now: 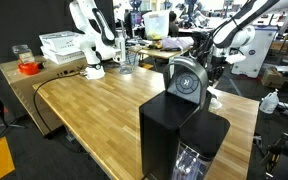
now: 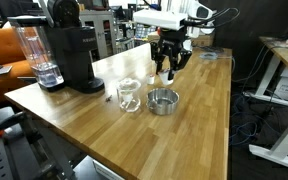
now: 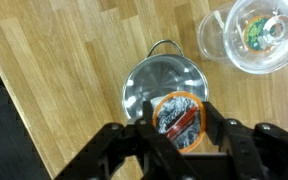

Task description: Pick the lid on the table, put it on the jar, then put one cup in the pot and another cup inside the coffee maker

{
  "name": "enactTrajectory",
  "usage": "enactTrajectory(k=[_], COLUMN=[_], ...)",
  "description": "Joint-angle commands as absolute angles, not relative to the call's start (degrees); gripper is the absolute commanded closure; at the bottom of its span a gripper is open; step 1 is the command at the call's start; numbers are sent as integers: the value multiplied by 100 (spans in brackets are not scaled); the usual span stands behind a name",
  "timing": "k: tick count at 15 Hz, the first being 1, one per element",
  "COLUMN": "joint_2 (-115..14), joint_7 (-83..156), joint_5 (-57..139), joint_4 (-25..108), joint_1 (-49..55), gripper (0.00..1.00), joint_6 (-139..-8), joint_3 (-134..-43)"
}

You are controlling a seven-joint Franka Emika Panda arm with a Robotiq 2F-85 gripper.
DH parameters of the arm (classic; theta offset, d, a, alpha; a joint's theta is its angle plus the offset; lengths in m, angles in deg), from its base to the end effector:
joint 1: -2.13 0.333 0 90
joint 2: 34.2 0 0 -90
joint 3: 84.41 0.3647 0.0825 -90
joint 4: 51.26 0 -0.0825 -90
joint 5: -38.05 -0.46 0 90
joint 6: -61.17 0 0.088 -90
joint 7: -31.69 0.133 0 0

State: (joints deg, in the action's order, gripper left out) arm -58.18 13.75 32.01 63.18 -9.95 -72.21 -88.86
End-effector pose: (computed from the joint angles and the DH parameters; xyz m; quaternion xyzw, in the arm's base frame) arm 0.6405 -0.1857 0.2040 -0.9986 0.0229 0.0347 0.0326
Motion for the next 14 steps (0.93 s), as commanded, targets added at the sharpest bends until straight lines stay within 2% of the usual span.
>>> enactTrajectory(k=[1, 14], joint_2=[-6157, -7185], joint_7=[1270, 1266], joint_5=[3023, 2841], joint_4=[5868, 4867], joint_1=[-1178, -1319], gripper=[73, 73], joint_6=[-6909, -6105], joint_3=[-8792, -8550])
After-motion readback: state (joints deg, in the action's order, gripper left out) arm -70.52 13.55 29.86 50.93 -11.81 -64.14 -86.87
